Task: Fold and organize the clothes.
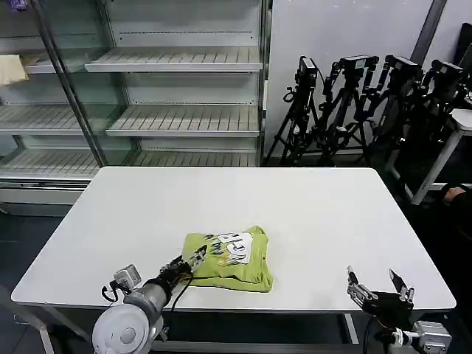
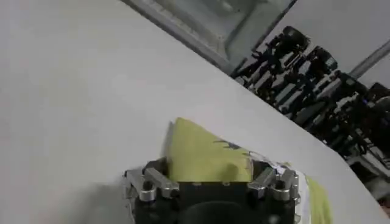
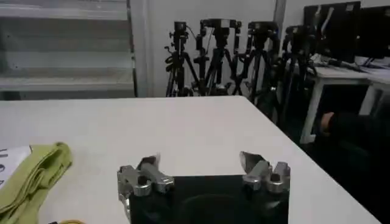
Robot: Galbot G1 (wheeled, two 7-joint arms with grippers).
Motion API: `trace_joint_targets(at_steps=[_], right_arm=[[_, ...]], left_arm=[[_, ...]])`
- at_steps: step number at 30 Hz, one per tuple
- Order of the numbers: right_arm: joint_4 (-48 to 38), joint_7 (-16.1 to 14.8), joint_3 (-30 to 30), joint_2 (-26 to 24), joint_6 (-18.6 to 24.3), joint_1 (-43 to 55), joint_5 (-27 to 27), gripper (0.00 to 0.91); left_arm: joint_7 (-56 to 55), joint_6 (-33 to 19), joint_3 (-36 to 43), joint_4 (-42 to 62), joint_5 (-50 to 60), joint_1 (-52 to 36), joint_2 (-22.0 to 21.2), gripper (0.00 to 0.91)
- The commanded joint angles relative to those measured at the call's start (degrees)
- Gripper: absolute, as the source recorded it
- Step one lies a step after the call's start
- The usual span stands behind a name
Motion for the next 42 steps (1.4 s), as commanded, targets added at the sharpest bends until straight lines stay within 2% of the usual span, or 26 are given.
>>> trace_joint_targets(at_steps=[1, 6, 7, 8, 9, 10, 11, 14, 35, 42], right_arm=[[0.6, 0.0, 1.0, 0.1, 0.0, -1.0, 0.1, 0.907], [1.3, -0.1, 1.5, 0.6, 0.0, -2.1, 0.1, 0.907], [1.4, -0.1, 1.5, 0.7, 0.0, -2.2, 0.1, 0.907], [1.6, -0.1, 1.5, 0.8, 0.0, -2.3, 0.1, 0.907], [1.6, -0.1, 1.5, 0.9, 0.0, -2.3, 0.1, 0.907], [1.8, -0.1, 1.4, 1.0, 0.0, -2.4, 0.0, 0.907], [1.8, -0.1, 1.4, 1.1, 0.0, -2.5, 0.0, 0.907], [2.1, -0.1, 1.4, 1.4, 0.0, -2.7, -0.1, 0.907], [4.1, -0.2, 3.0, 1.5, 0.0, -4.6, 0.1, 0.907], [3.3, -0.3, 2.2, 1.2, 0.0, -2.5, 0.6, 0.907]], left_arm=[[-0.3, 0.3, 0.0, 5.1, -5.0, -1.5, -0.9, 0.907], [-0.2, 0.3, -0.9, 5.5, -9.1, -1.9, -1.0, 0.907], [-0.2, 0.2, -1.1, 5.4, -10.2, -2.0, -1.1, 0.846], [-0.2, 0.2, -1.3, 5.4, -10.8, -2.1, -1.1, 0.635], [-0.1, 0.2, -1.3, 5.3, -11.1, -2.1, -1.1, 0.272], [0.0, 0.2, -1.3, 5.3, -11.3, -2.0, -1.2, 0.141], [0.1, 0.2, -1.4, 5.2, -11.6, -2.0, -1.2, 0.091], [0.2, 0.1, -1.5, 5.0, -12.6, -1.6, -1.4, 0.06], [0.5, -1.1, -3.1, 4.0, -17.2, -1.5, -3.0, 0.06], [-0.4, -3.4, -8.8, 1.7, -22.2, -0.5, -1.5, 0.06]])
